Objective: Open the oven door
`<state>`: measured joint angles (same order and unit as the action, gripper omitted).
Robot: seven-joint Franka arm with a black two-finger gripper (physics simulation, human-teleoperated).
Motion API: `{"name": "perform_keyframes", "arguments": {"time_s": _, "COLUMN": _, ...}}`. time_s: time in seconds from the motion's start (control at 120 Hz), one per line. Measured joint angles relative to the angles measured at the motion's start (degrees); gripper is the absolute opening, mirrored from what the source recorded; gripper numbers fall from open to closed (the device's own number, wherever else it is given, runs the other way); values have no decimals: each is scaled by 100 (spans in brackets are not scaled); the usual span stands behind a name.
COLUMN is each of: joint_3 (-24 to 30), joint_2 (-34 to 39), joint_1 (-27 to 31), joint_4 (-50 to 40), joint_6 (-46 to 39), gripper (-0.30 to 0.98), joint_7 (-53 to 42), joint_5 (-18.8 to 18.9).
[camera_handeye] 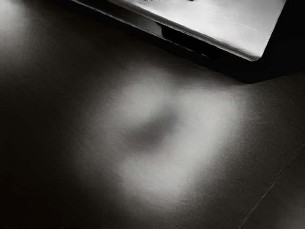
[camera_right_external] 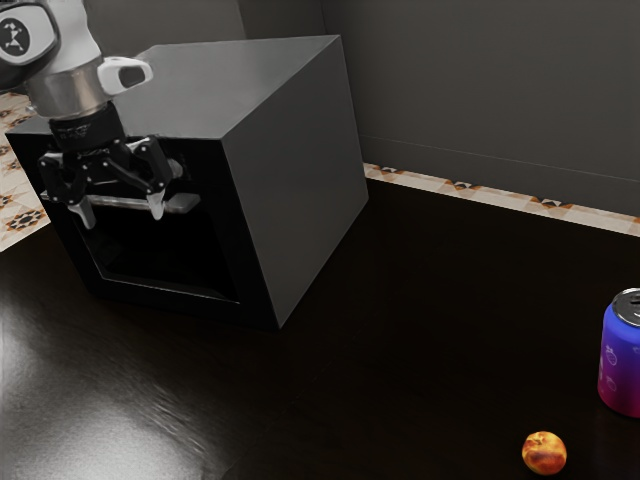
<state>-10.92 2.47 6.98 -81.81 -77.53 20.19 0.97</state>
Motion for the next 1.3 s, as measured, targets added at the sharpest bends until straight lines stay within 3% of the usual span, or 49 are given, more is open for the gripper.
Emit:
{"name": "perform_keyframes", "arguments": {"time_s": 0.067, "joint_3": 4, "joint_2": 187, "joint_1": -61, "joint_4": -302, "joint_6": -138, "gripper": 69, "joint_7": 163, "joint_5": 21}}
{"name": "perform_keyframes", "arguments": {"time_s": 0.125, "joint_3": 81, "joint_2": 931, "joint_1": -208, "joint_4": -1060, "joint_6": -285, "gripper": 68, "joint_7": 292, "joint_5": 16}}
{"name": "perform_keyframes", "arguments": {"time_s": 0.175, "joint_3": 279, "joint_2": 1542, "joint_1": 439, "joint_4": -1770, "joint_6": -405, "gripper": 68, "joint_7": 393, "joint_5": -3}}
{"name": "perform_keyframes", "arguments": {"time_s": 0.25, "joint_3": 371, "joint_2": 1785, "joint_1": 1300, "joint_4": -2207, "joint_6": -953, "gripper": 68, "joint_7": 530, "joint_5": -99}}
{"name": "perform_keyframes", "arguments": {"time_s": 0.383, "joint_3": -159, "joint_2": 1989, "joint_1": 1931, "joint_4": -2484, "joint_6": -2079, "gripper": 68, "joint_7": 863, "joint_5": -1130}}
{"name": "perform_keyframes", "arguments": {"time_s": 0.45, "joint_3": 463, "joint_2": 1945, "joint_1": 2992, "joint_4": -2615, "joint_6": -2473, "gripper": 68, "joint_7": 1016, "joint_5": -1505}}
{"name": "perform_keyframes", "arguments": {"time_s": 0.483, "joint_3": 679, "joint_2": 1840, "joint_1": 3257, "joint_4": -2616, "joint_6": -2628, "gripper": 68, "joint_7": 1086, "joint_5": -1632}}
{"name": "perform_keyframes", "arguments": {"time_s": 0.592, "joint_3": 900, "joint_2": 1614, "joint_1": 3406, "joint_4": -2599, "joint_6": -3223, "gripper": 68, "joint_7": 1293, "joint_5": -2226}}
{"name": "perform_keyframes", "arguments": {"time_s": 0.683, "joint_3": 928, "joint_2": 1349, "joint_1": 3418, "joint_4": -2541, "joint_6": -3663, "gripper": 68, "joint_7": 1439, "joint_5": -2498}}
{"name": "perform_keyframes", "arguments": {"time_s": 0.875, "joint_3": 971, "joint_2": 1140, "joint_1": 3448, "joint_4": -2572, "joint_6": -4377, "gripper": 68, "joint_7": 1687, "joint_5": -2660}}
{"name": "perform_keyframes", "arguments": {"time_s": 0.95, "joint_3": 1682, "joint_2": 1086, "joint_1": 4107, "joint_4": -2590, "joint_6": -4552, "gripper": 68, "joint_7": 1761, "joint_5": -2669}}
{"name": "perform_keyframes", "arguments": {"time_s": 1.025, "joint_3": 1959, "joint_2": 1097, "joint_1": 4350, "joint_4": -2631, "joint_6": -4673, "gripper": 68, "joint_7": 1826, "joint_5": -2609}}
{"name": "perform_keyframes", "arguments": {"time_s": 1.3, "joint_3": 2041, "joint_2": 1060, "joint_1": 4451, "joint_4": -2807, "joint_6": -4942, "gripper": 68, "joint_7": 1949, "joint_5": -2504}}
